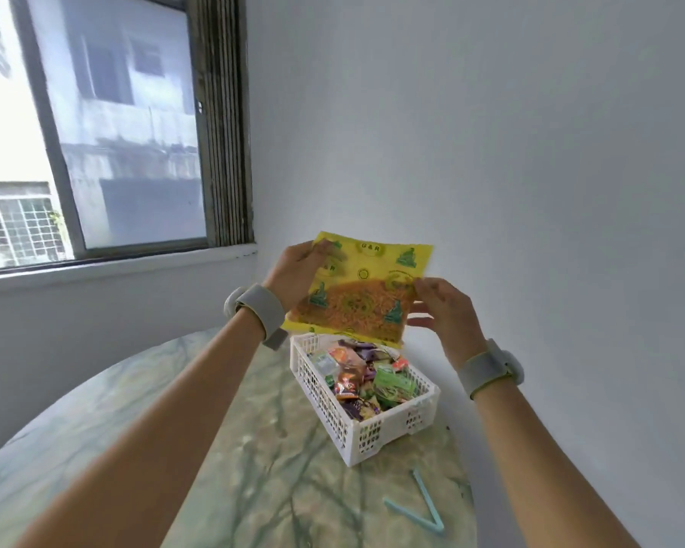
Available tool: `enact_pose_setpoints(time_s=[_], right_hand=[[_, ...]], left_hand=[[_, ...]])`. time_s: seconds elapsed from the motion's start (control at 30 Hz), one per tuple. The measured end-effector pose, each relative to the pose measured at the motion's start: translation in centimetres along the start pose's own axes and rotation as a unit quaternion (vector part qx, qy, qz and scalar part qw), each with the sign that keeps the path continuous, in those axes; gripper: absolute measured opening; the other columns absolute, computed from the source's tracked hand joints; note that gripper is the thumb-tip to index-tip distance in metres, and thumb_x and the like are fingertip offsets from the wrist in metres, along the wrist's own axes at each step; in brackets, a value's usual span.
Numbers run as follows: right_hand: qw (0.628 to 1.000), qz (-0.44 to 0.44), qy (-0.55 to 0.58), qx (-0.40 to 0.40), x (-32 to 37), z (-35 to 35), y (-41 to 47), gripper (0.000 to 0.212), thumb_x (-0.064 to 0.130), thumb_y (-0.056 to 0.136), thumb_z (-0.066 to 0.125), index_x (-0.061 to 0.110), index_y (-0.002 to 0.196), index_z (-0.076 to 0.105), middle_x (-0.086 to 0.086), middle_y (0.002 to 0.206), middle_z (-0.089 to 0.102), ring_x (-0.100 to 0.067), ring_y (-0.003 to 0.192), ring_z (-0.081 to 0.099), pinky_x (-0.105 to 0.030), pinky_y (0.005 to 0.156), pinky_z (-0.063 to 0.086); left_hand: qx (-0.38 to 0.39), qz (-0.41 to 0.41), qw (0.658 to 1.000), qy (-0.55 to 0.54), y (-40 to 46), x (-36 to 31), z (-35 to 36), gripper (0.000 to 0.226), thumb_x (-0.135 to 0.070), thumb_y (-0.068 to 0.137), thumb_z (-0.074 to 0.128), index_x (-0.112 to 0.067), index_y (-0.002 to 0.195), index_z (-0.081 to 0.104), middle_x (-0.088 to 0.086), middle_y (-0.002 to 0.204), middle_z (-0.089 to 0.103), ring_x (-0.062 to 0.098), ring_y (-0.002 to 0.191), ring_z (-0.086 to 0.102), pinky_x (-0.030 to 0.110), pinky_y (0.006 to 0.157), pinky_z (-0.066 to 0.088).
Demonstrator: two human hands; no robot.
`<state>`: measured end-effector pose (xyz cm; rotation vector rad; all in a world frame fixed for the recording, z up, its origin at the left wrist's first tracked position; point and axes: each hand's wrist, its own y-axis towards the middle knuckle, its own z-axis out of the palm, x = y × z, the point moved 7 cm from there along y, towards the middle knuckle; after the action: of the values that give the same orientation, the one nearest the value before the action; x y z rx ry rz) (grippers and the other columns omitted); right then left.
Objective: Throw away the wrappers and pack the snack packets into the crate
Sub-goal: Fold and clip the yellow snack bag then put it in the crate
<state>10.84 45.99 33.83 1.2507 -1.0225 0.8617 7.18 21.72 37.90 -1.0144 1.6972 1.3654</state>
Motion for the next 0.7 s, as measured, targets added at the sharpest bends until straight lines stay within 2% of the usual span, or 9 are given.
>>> enact_pose_setpoints(time_s=[0.07, 0.13, 0.2, 0.27, 0.33, 0.4, 0.47, 0.6, 0.7], right_hand=[[0.999, -0.03, 0.018, 0.009, 2.1, 0.5, 0.6, 0.012, 0.016, 0.095, 0.057, 0.008, 0.091, 0.064, -0.012, 0.084, 0.067, -0.024, 0.071, 0.064, -0.037, 0.062, 0.058], [0.999, -0.052, 0.016, 0.007, 4.5, 0.7, 1.4, 0.017, 0.017, 0.095, 0.055, 0.014, 0.081, 0.064, -0.008, 0.08, 0.066, -0.02, 0.071, 0.063, -0.036, 0.06, 0.055], [0.997, -0.07, -0.006, 0.004, 6.4, 0.6, 2.0, 0.021, 0.018, 0.095, 0.054, 0.017, 0.076, 0.063, -0.006, 0.079, 0.065, -0.017, 0.07, 0.062, -0.034, 0.057, 0.052], [0.995, -0.092, -0.03, -0.011, 7.8, 0.5, 2.3, 0.019, 0.017, 0.093, 0.054, 0.016, 0.076, 0.064, -0.005, 0.079, 0.065, -0.016, 0.068, 0.062, -0.032, 0.054, 0.053], [0.992, -0.11, -0.053, -0.022, 8.9, 0.1, 2.5, 0.017, 0.016, 0.091, 0.056, 0.014, 0.078, 0.067, -0.003, 0.077, 0.065, -0.013, 0.066, 0.062, -0.03, 0.051, 0.054], [0.989, -0.123, -0.079, -0.036, 9.8, -0.1, 2.7, 0.017, 0.018, 0.09, 0.057, 0.013, 0.08, 0.07, -0.001, 0.077, 0.066, -0.009, 0.065, 0.062, -0.029, 0.048, 0.054], [0.984, -0.136, -0.105, -0.039, 10.6, -0.4, 2.9, 0.018, 0.02, 0.09, 0.058, 0.013, 0.082, 0.071, -0.001, 0.077, 0.068, -0.007, 0.065, 0.061, -0.029, 0.048, 0.054], [0.974, -0.162, -0.147, -0.051, 11.7, -1.0, 3.6, 0.018, 0.024, 0.089, 0.059, 0.015, 0.081, 0.073, -0.007, 0.078, 0.069, -0.01, 0.069, 0.059, -0.04, 0.058, 0.055], [0.967, -0.182, -0.168, -0.053, 12.6, -1.3, 3.9, 0.019, 0.026, 0.088, 0.059, 0.017, 0.08, 0.073, -0.001, 0.075, 0.069, -0.011, 0.07, 0.059, -0.04, 0.066, 0.054]], left_hand=[[-0.006, -0.013, 0.999, -0.045, 0.4, -1.0, -0.6, 0.037, -0.032, 0.1, 0.047, -0.022, 0.079, 0.075, 0.005, 0.084, 0.074, 0.027, 0.08, 0.06, 0.037, 0.078, 0.043], [-0.003, -0.025, 0.997, -0.078, 0.8, -1.9, -1.0, 0.036, -0.031, 0.1, 0.047, -0.021, 0.08, 0.076, 0.003, 0.08, 0.075, 0.029, 0.078, 0.062, 0.041, 0.079, 0.044], [-0.002, -0.039, 0.994, -0.099, 1.0, -2.1, -1.1, 0.035, -0.029, 0.1, 0.047, -0.021, 0.081, 0.075, 0.001, 0.081, 0.076, 0.025, 0.077, 0.068, 0.048, 0.087, 0.05], [-0.001, -0.057, 0.993, -0.1, 1.1, -1.8, -1.0, 0.038, -0.031, 0.1, 0.047, -0.027, 0.077, 0.077, -0.001, 0.082, 0.076, 0.027, 0.081, 0.067, 0.055, 0.088, 0.049], [0.0, -0.072, 0.991, -0.116, 1.1, -1.5, -0.5, 0.036, -0.034, 0.1, 0.047, -0.03, 0.081, 0.076, -0.003, 0.084, 0.076, 0.025, 0.081, 0.067, 0.051, 0.079, 0.053], [-0.004, -0.083, 0.987, -0.136, 1.1, -1.1, -0.2, 0.027, -0.036, 0.1, 0.046, -0.027, 0.092, 0.071, -0.003, 0.087, 0.075, 0.02, 0.08, 0.069, 0.044, 0.07, 0.057], [0.0, -0.091, 0.984, -0.151, 1.0, -0.7, 0.4, 0.025, -0.037, 0.099, 0.046, -0.025, 0.1, 0.067, 0.0, 0.092, 0.074, 0.02, 0.08, 0.069, 0.044, 0.067, 0.059], [0.01, -0.102, 0.978, -0.182, 0.8, 0.1, 1.5, 0.027, -0.039, 0.099, 0.047, -0.022, 0.107, 0.066, 0.006, 0.101, 0.072, 0.024, 0.083, 0.069, 0.053, 0.073, 0.058], [0.015, -0.102, 0.975, -0.199, 0.7, 0.2, 2.3, 0.029, -0.038, 0.099, 0.047, -0.019, 0.11, 0.066, 0.007, 0.101, 0.072, 0.025, 0.083, 0.068, 0.055, 0.073, 0.058]])
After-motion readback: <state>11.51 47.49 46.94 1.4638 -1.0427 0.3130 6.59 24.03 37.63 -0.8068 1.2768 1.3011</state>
